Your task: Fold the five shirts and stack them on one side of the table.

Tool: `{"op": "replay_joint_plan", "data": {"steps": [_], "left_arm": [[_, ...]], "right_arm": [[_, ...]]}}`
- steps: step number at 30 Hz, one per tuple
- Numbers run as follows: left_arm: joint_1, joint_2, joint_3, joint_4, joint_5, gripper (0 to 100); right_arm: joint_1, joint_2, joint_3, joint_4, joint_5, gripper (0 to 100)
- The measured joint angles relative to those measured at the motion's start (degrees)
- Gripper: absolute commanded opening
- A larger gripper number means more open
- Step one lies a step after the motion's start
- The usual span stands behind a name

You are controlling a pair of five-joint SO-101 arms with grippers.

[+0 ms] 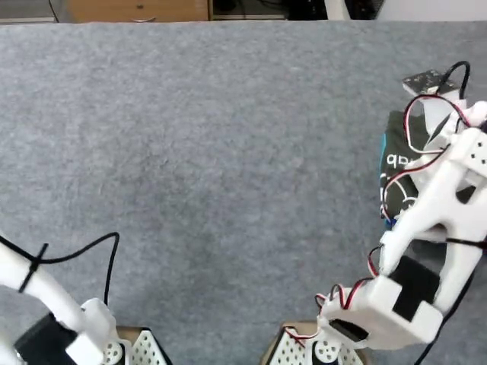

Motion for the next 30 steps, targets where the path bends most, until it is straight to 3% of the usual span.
{"op": "replay_joint_plan", "data": {"steps": [7, 18, 30], "left_arm": [[0.8, -3.3, 2.1, 0.0, 0.0, 2], [0.8, -3.4, 3.4, 0.0, -0.1, 2], [0.8, -3.4, 3.4, 0.0, -0.1, 2]], "right_arm": [[0.0, -1.3, 4.6, -0.5, 0.0, 0.5], [2.6, 3.5, 23.1, -22.8, 0.0, 0.5], [2.3, -8.8, 23.7, -15.1, -0.2, 0.5]]}}
